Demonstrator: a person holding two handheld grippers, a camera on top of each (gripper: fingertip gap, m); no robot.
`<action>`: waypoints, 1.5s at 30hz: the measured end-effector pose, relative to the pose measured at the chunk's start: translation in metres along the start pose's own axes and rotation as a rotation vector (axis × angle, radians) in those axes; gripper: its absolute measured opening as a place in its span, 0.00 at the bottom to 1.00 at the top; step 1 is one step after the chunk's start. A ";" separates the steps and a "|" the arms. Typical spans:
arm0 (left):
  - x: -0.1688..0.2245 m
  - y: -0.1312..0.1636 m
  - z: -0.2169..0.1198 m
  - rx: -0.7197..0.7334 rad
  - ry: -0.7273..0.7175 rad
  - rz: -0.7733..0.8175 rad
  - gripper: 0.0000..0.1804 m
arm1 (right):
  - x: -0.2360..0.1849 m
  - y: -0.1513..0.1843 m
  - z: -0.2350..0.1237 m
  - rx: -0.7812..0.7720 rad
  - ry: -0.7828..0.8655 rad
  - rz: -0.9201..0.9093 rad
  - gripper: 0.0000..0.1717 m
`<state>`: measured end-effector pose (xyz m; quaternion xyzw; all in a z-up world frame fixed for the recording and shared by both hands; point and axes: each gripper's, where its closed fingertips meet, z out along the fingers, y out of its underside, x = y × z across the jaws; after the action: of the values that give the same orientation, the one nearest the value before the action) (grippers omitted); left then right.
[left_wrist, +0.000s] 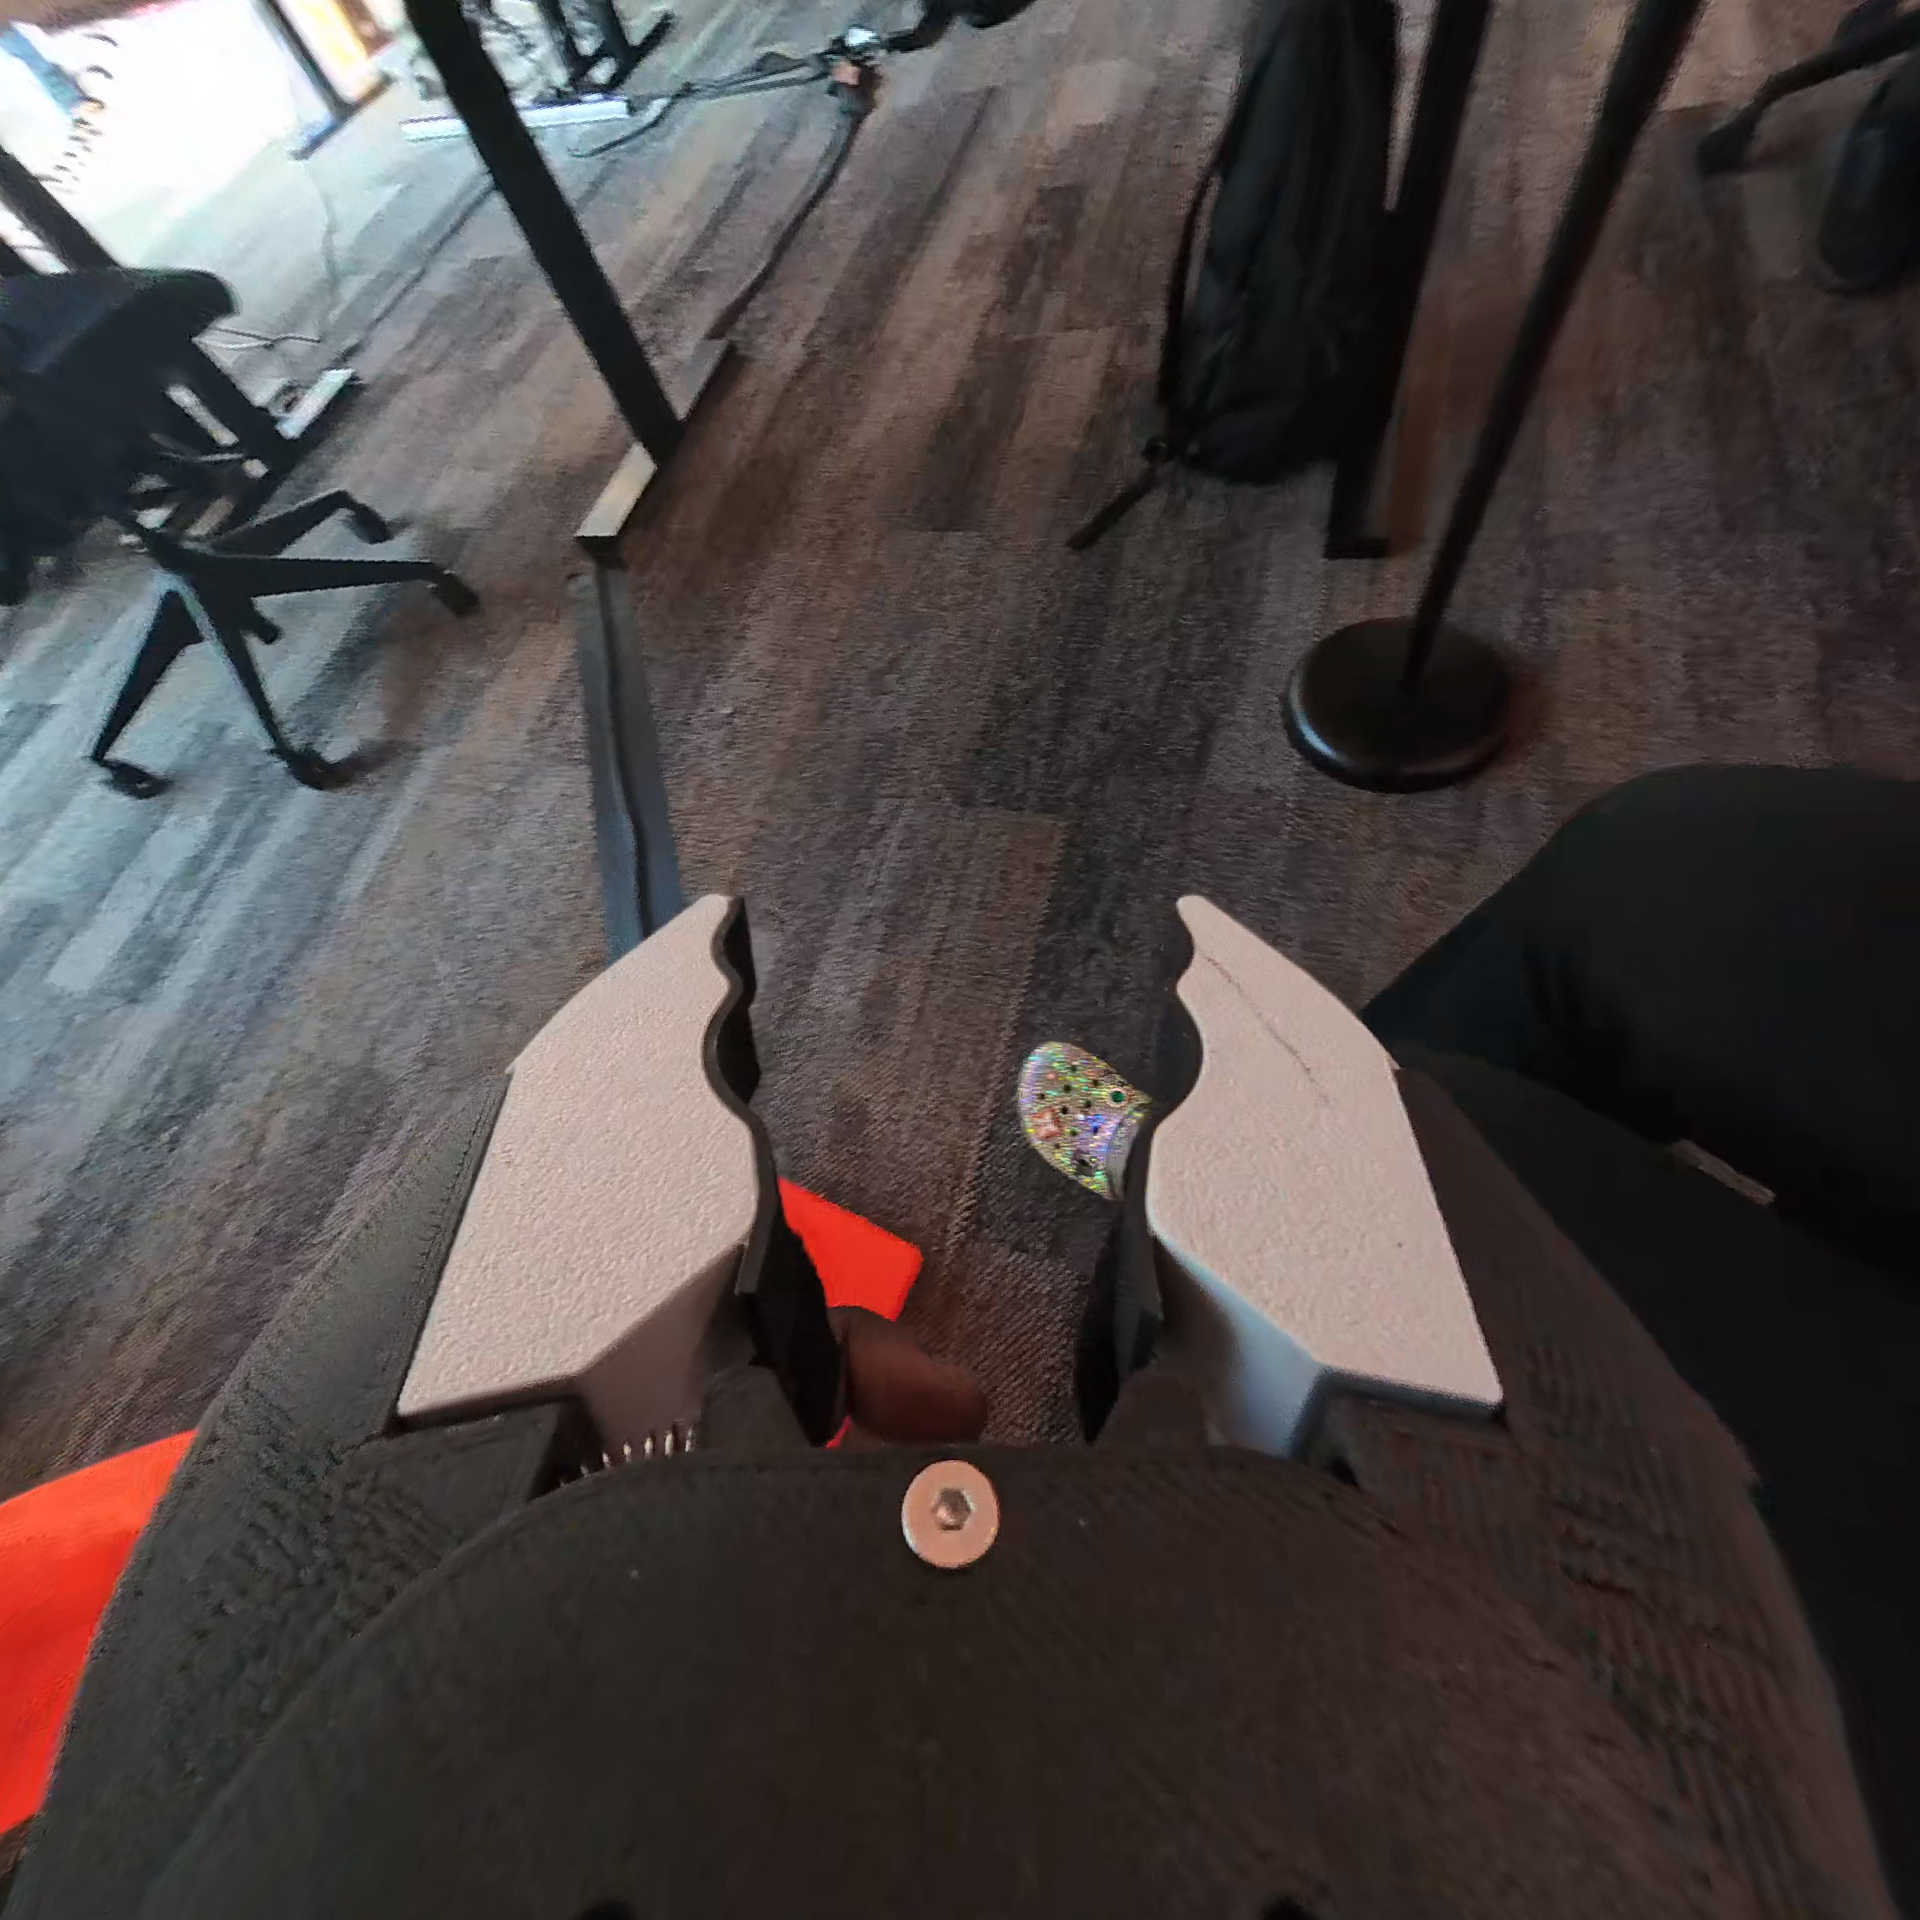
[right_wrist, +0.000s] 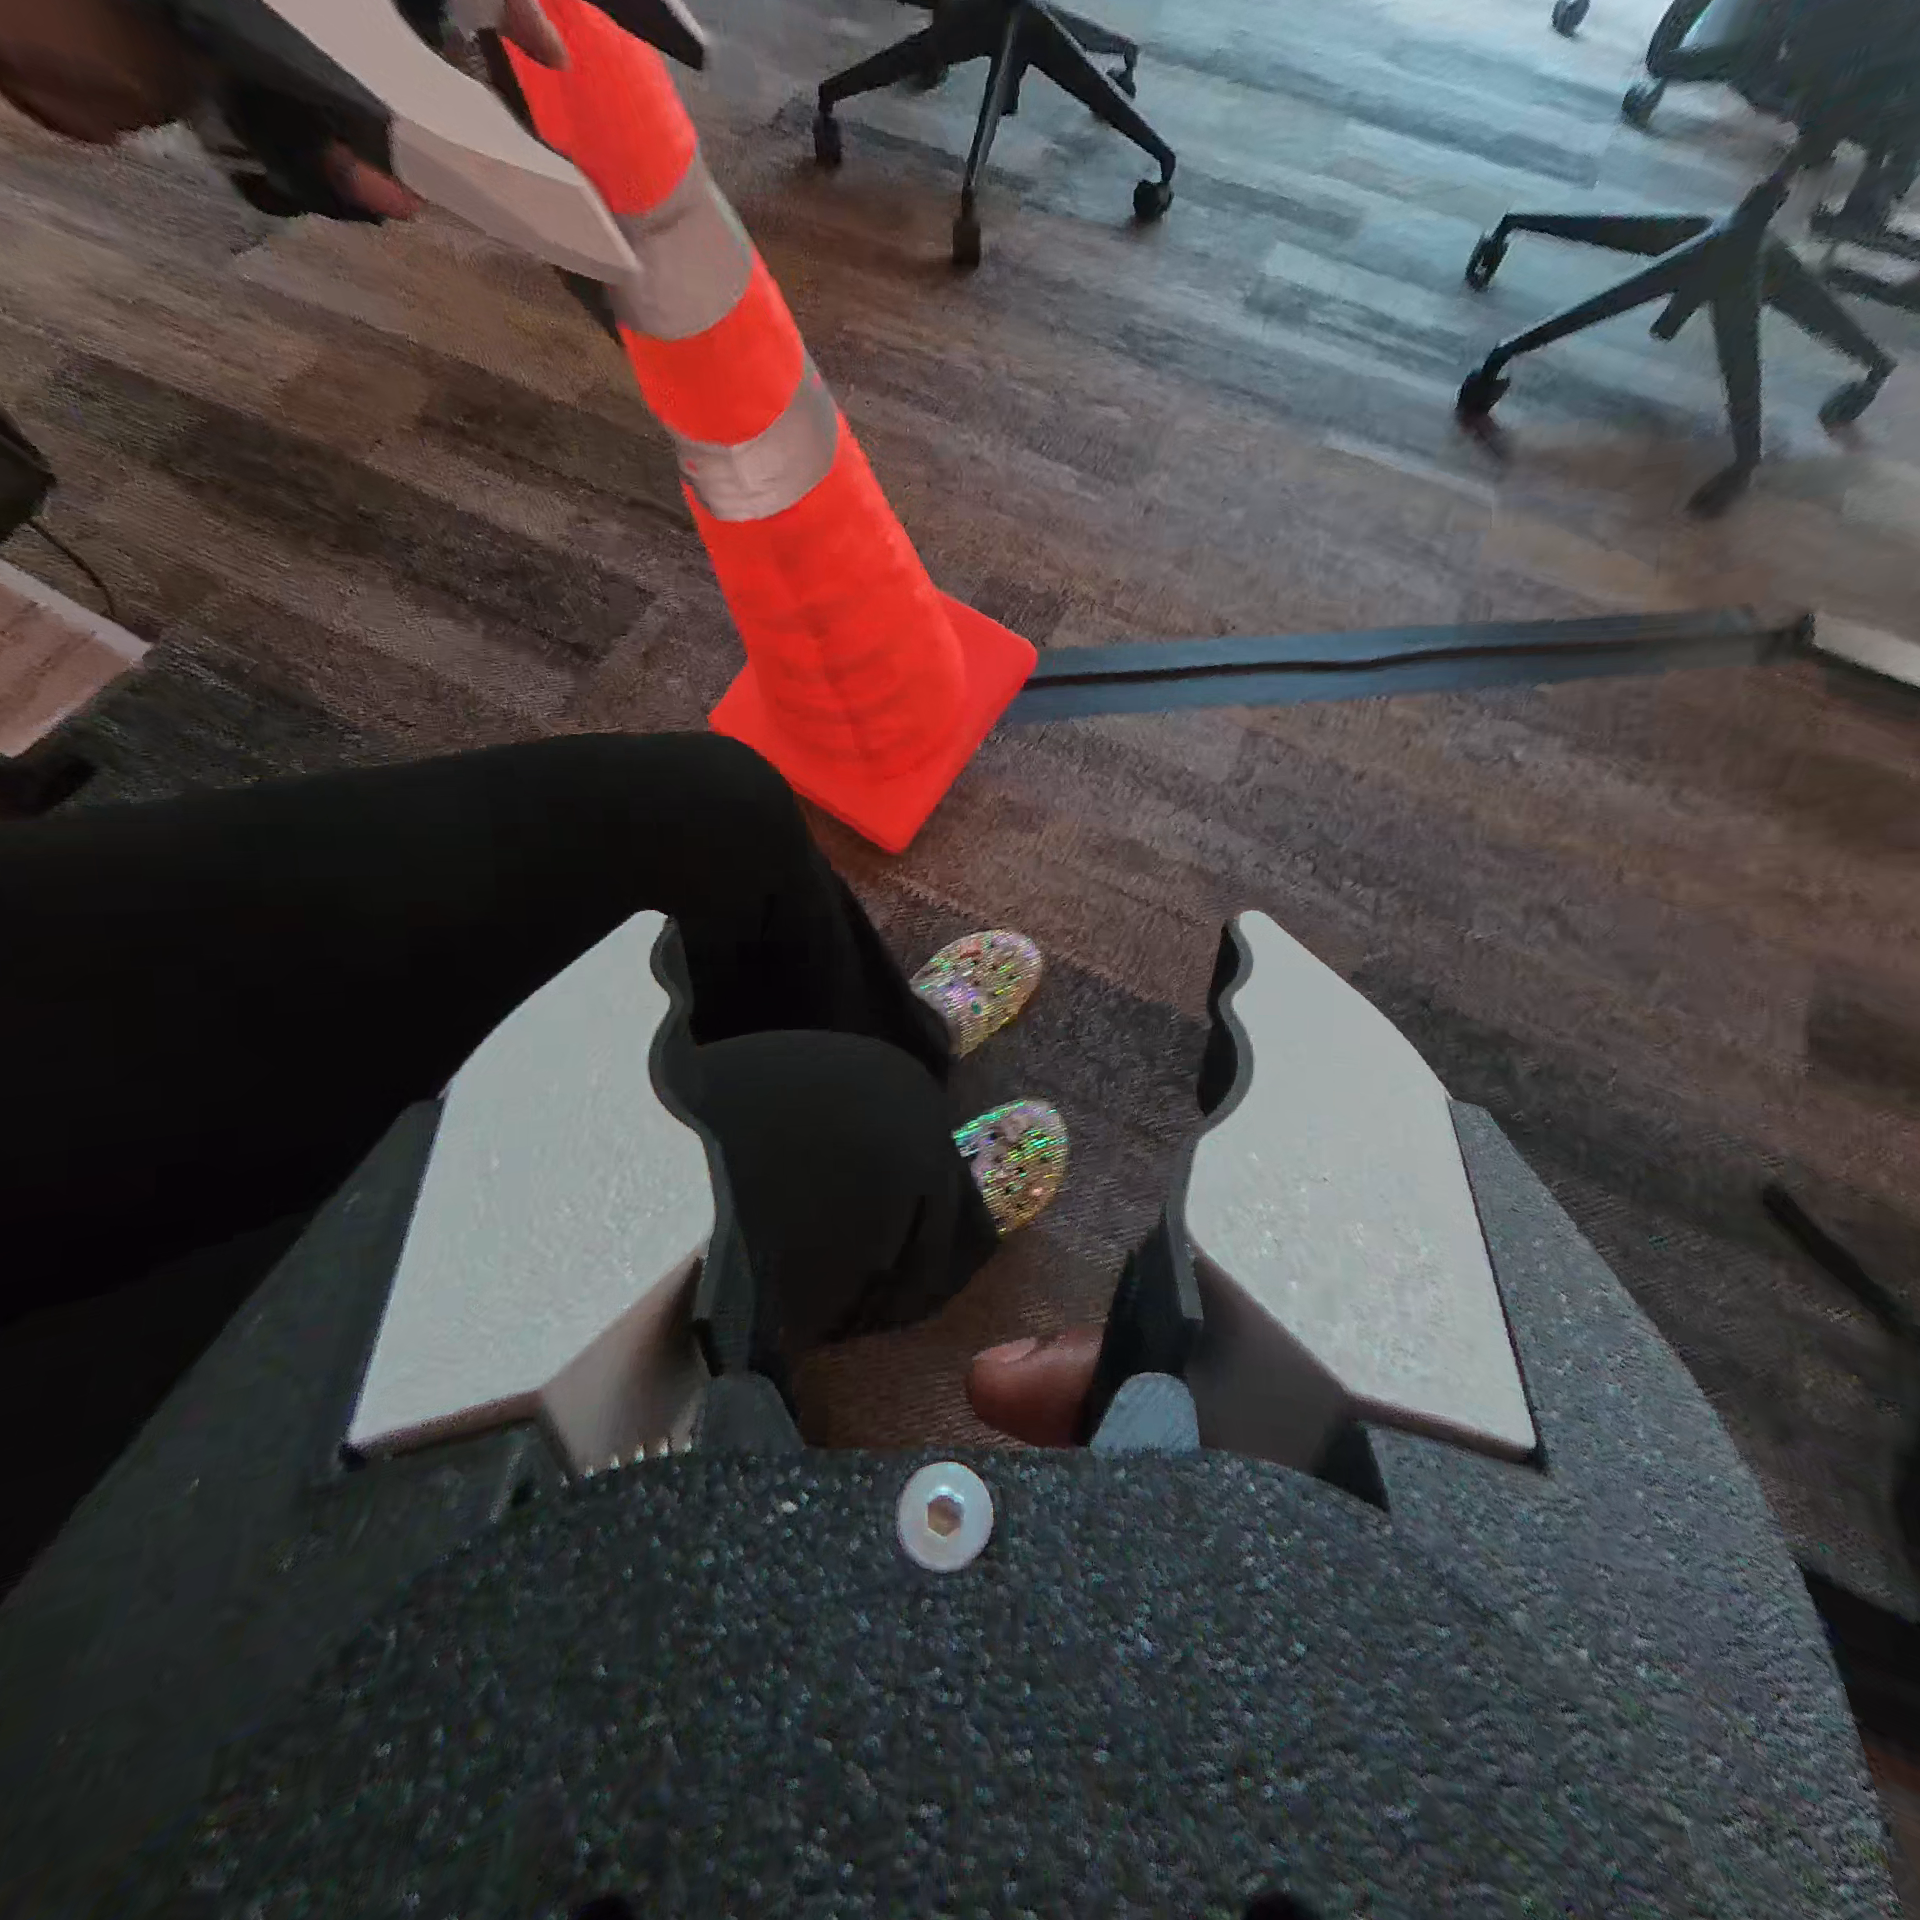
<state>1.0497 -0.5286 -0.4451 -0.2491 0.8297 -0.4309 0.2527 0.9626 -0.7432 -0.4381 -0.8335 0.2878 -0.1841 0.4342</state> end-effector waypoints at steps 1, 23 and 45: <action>-0.011 -0.006 -0.009 -0.005 -0.028 -0.003 0.41 | 0.009 -0.014 0.000 0.008 0.014 -0.025 0.56; -0.077 0.011 0.030 -0.185 -0.187 -0.121 0.41 | 0.186 -0.037 0.168 -0.148 -0.030 -0.150 0.56; -0.210 0.031 0.117 -0.093 -0.263 -0.595 0.41 | 0.432 -0.022 0.419 -0.142 0.161 0.078 0.44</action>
<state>1.2748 -0.4492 -0.4870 -0.5455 0.6996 -0.4116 0.2088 1.5342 -0.7506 -0.6279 -0.8329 0.3660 -0.2127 0.3564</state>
